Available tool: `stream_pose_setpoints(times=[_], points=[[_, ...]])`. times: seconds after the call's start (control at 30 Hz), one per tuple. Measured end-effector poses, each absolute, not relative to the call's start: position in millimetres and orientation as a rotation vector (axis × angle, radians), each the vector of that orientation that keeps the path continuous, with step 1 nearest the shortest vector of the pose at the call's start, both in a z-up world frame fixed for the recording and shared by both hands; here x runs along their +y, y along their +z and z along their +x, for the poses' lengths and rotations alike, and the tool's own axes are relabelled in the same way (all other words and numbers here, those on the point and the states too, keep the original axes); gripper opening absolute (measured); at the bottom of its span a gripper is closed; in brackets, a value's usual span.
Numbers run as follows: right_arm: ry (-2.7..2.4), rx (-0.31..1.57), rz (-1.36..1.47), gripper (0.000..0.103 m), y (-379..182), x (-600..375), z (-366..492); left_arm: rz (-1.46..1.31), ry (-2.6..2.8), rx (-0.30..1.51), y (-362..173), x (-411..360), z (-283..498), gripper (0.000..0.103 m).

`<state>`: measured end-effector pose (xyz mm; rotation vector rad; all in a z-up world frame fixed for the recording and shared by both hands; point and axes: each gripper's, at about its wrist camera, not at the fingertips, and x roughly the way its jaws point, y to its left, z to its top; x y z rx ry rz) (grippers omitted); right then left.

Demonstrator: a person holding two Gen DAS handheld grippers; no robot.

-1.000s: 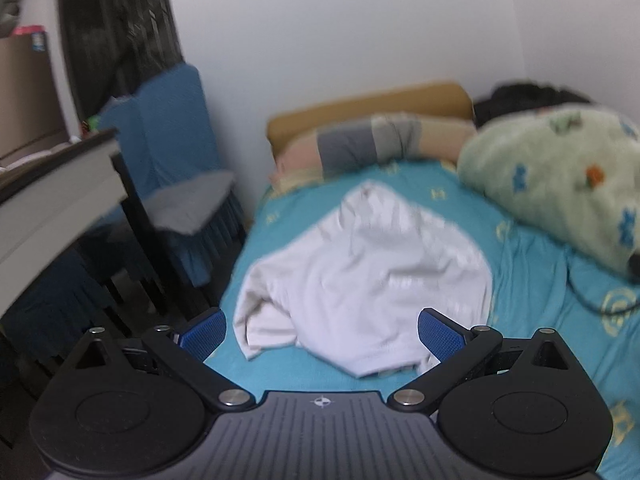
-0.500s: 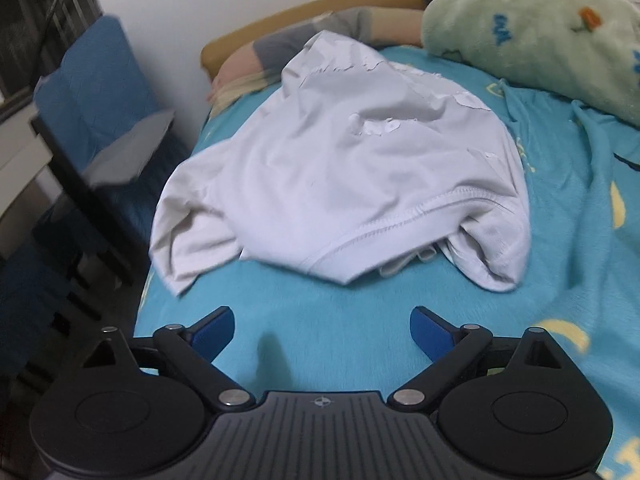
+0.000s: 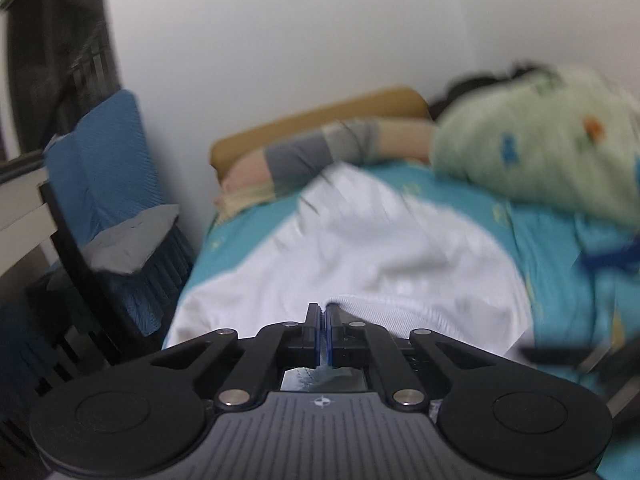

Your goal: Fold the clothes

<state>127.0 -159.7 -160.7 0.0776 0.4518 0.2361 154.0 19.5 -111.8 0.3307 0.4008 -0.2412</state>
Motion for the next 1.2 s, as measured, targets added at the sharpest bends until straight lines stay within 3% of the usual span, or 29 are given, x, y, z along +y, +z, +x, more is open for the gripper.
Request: stream_pose_setpoints(times=[0.2,0.47,0.57,0.63,0.67,0.9,0.97,1.2], points=[[0.212,0.520,0.004,0.103,-174,-116,170,0.268,-0.228,0.389,-100,33,156,0.003],[-0.043,0.392,0.108,0.103,-153,-156,174,0.284,-0.256,0.451,-135,22,157,0.003],[-0.076,0.358,0.131,0.103,-143,-168,175,0.307,-0.236,0.463,-145,12,157,0.016],[-0.080,0.347,0.129,0.103,-143,-168,173,0.342,-0.195,0.470,-152,6,158,0.043],[-0.082,0.342,0.129,0.103,-143,-168,172,0.363,-0.167,0.470,-156,6,159,0.046],[-0.120,0.336,0.086,0.103,-141,-165,171,0.322,0.070,0.353,-138,30,171,0.061],[-0.142,0.372,0.046,0.103,-143,-163,174,0.266,0.137,0.285,-119,37,174,0.070],[-0.210,0.461,0.012,0.103,-139,-169,167,0.131,0.169,0.116,-46,34,132,0.071]])
